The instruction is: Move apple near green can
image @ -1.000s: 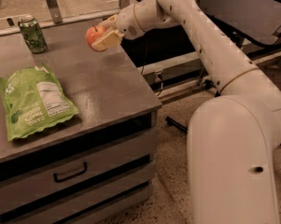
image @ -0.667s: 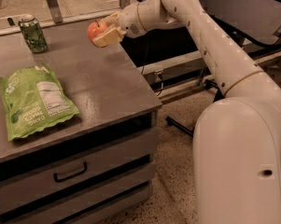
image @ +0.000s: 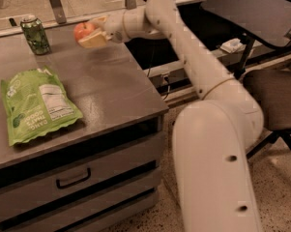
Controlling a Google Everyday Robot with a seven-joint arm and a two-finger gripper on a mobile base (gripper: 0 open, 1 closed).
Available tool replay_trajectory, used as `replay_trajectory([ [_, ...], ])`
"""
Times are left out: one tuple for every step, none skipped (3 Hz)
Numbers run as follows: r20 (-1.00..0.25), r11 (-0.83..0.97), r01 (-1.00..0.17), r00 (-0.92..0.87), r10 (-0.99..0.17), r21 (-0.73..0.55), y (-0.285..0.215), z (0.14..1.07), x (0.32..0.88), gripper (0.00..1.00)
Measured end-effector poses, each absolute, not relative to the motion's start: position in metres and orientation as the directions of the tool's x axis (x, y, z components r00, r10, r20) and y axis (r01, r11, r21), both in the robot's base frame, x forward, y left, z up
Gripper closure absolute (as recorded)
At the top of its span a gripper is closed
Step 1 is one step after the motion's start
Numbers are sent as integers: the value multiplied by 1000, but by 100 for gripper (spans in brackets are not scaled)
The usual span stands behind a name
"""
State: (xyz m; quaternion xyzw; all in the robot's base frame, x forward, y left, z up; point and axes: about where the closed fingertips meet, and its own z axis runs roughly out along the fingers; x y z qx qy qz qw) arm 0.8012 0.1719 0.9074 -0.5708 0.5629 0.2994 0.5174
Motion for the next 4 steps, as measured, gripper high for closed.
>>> replay_trajectory([
  [-922, 167, -951, 192, -336, -259, 209, 890, 820, 100],
  [-923, 177, -950, 188, -337, -258, 239, 877, 834, 100],
  [-930, 168, -952, 195, -311, -255, 261, 872, 838, 100],
  [-936, 153, -956, 199, -290, -250, 273, 870, 837, 97],
])
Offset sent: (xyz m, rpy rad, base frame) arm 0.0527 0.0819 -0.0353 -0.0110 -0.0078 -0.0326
